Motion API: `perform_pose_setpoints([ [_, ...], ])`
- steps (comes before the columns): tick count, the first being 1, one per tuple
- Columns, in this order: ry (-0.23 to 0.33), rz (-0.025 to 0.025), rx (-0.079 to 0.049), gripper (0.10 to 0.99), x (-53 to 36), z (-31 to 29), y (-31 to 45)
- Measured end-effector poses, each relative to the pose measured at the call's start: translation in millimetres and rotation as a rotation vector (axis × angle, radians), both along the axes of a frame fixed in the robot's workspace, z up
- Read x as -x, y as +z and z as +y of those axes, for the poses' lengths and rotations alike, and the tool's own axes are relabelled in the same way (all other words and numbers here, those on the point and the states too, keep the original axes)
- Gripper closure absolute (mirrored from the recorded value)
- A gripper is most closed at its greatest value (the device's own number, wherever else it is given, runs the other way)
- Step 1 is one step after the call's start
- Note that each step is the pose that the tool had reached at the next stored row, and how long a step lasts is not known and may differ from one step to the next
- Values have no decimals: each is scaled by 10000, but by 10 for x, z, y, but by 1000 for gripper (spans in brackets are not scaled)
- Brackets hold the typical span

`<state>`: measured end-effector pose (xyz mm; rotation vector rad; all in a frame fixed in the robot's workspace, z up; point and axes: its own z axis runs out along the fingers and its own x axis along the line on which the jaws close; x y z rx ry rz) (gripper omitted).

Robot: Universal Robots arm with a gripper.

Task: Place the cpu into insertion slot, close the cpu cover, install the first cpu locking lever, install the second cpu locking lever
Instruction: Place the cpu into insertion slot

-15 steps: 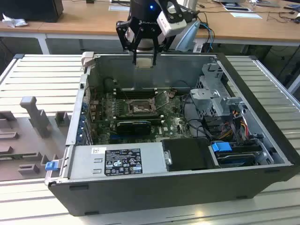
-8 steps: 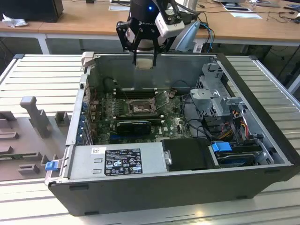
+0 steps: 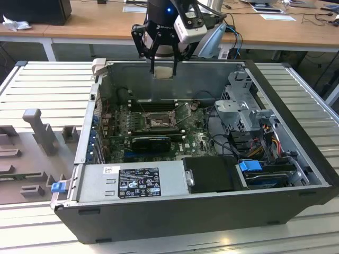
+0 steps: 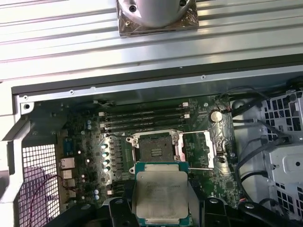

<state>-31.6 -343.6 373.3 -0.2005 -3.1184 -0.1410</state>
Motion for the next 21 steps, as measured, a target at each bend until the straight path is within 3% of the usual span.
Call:
perform_pose_setpoints([
  [14, -712, 0, 1, 557, 1, 0, -18],
  [21, -1667, 0, 4, 557, 1, 0, -25],
])
